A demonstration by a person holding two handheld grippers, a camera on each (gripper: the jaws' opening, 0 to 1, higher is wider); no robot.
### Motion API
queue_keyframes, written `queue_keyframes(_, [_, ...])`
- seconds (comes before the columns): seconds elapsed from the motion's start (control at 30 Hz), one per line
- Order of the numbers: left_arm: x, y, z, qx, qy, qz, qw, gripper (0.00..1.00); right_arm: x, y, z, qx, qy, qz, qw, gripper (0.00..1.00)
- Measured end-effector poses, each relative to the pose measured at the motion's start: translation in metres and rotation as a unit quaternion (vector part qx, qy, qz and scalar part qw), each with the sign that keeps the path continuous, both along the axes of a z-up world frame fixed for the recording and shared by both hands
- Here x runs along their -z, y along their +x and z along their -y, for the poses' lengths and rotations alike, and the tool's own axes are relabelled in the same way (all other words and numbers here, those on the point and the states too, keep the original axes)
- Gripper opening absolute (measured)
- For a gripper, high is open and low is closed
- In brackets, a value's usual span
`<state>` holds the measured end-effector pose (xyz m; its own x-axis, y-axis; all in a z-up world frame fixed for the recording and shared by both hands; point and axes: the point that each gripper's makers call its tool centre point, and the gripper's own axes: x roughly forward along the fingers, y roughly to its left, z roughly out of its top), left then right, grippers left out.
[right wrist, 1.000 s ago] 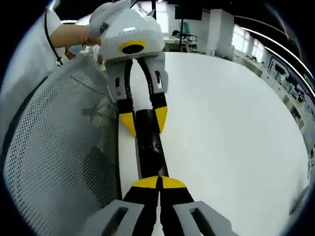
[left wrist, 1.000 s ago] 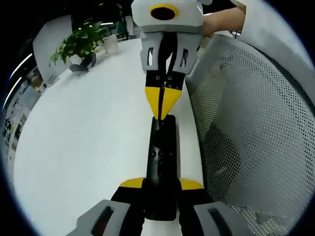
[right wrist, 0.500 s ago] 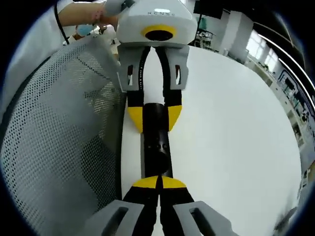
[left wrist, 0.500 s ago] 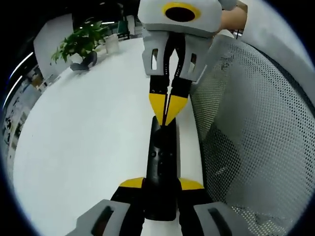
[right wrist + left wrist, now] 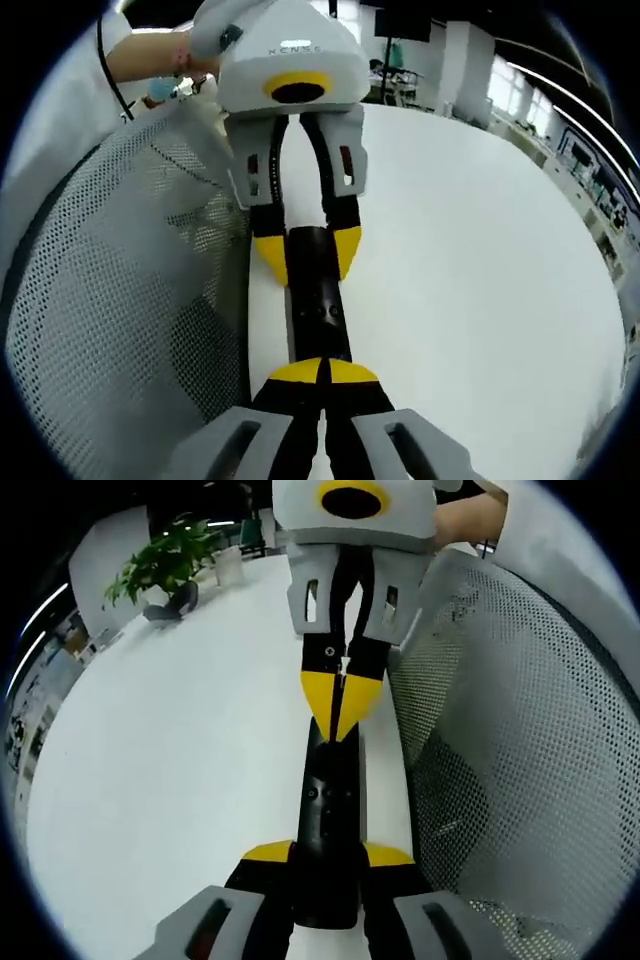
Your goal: Press the specified remote control buttons in sequence, fully releasing each button before pressing the next.
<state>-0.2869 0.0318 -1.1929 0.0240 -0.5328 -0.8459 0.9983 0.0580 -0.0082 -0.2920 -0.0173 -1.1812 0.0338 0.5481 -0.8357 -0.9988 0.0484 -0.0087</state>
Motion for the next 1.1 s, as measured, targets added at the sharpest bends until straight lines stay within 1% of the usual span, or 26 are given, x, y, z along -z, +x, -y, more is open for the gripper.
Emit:
queue_keyframes(0.03, [0.0000, -0.0001, 0.0000, 0.000, -0.001, 0.000, 1.0000, 0.23, -0.0006, 0.0032, 0.0008, -0.011, -0.005, 0.015, 0.9998, 0.00])
queue_keyframes(0.07, [-0.0001, -0.0001, 0.0000, 0.000, -0.003, 0.001, 1.0000, 0.23, -0.0004, 0.0012, 0.0008, -0.012, -0.008, 0.013, 0.9998, 0.00])
queue_keyframes(0.17, [-0.0002, -0.0002, 0.0001, 0.002, -0.009, 0.002, 1.0000, 0.23, 0.0006, 0.0019, 0.0007, -0.044, -0.024, 0.045, 0.9977, 0.00])
queue_keyframes(0.27, [-0.0005, 0.0000, 0.0002, 0.002, -0.012, 0.002, 0.9999, 0.22, 0.0016, 0.0020, -0.0010, -0.075, -0.046, 0.075, 0.9933, 0.00])
queue_keyframes(0.33, [-0.0004, 0.0002, 0.0005, 0.004, -0.008, 0.002, 1.0000, 0.23, 0.0029, 0.0022, -0.0021, -0.092, -0.055, 0.089, 0.9903, 0.00])
queue_keyframes(0.4, [-0.0003, 0.0004, 0.0008, 0.007, -0.003, 0.002, 1.0000, 0.23, 0.0030, 0.0023, -0.0020, -0.088, -0.053, 0.086, 0.9910, 0.00])
queue_keyframes(0.43, [-0.0003, 0.0005, 0.0009, 0.007, -0.002, 0.001, 1.0000, 0.23, 0.0028, 0.0035, -0.0015, -0.075, -0.049, 0.076, 0.9931, 0.00])
queue_keyframes(0.47, [-0.0002, 0.0005, 0.0009, 0.007, -0.001, 0.001, 1.0000, 0.23, 0.0027, 0.0032, -0.0017, -0.058, -0.041, 0.062, 0.9956, 0.00])
queue_keyframes(0.53, [0.0000, 0.0004, 0.0005, 0.006, 0.000, 0.000, 1.0000, 0.23, 0.0012, 0.0043, -0.0018, -0.036, -0.017, 0.036, 0.9986, 0.00])
queue_keyframes(0.6, [0.0000, 0.0003, 0.0004, 0.006, 0.000, 0.000, 1.0000, 0.23, -0.0006, 0.0044, -0.0008, 0.004, 0.009, -0.008, 0.9999, 0.00])
queue_keyframes(0.63, [0.0000, 0.0005, 0.0003, 0.005, -0.001, 0.000, 1.0000, 0.23, -0.0011, 0.0044, 0.0008, 0.019, 0.014, -0.026, 0.9994, 0.00])
queue_keyframes(0.67, [0.0000, 0.0004, 0.0004, 0.005, -0.001, 0.000, 1.0000, 0.23, -0.0013, 0.0045, 0.0005, 0.018, 0.016, -0.027, 0.9993, 0.00])
queue_keyframes(0.73, [0.0001, 0.0004, 0.0001, 0.003, -0.002, 0.000, 1.0000, 0.23, -0.0008, 0.0065, 0.0015, 0.009, 0.011, -0.012, 0.9998, 0.01])
queue_keyframes(0.77, [0.0001, 0.0004, -0.0001, 0.003, -0.003, 0.000, 1.0000, 0.23, -0.0010, 0.0071, 0.0009, -0.004, 0.006, 0.005, 1.0000, 0.02])
queue_keyframes(0.8, [0.0002, 0.0004, -0.0002, 0.003, -0.004, 0.000, 1.0000, 0.23, -0.0011, 0.0064, -0.0002, -0.007, 0.006, 0.005, 0.9999, 0.03])
queue_keyframes(0.9, [0.0002, 0.0004, -0.0002, 0.002, -0.005, 0.000, 1.0000, 0.23, 0.0013, 0.0012, -0.0065, -0.010, 0.011, -0.012, 0.9998, 0.08])
queue_keyframes(0.97, [0.0003, 0.0006, -0.0004, 0.002, -0.006, 0.000, 1.0000, 0.23, 0.0007, 0.0031, -0.0042, -0.027, 0.000, 0.003, 0.9996, 0.07])
queue_keyframes(1.1, [0.0004, 0.0006, -0.0007, 0.003, -0.007, 0.001, 1.0000, 0.23, 0.0020, 0.0023, -0.0065, -0.037, -0.021, 0.009, 0.9991, 0.07])
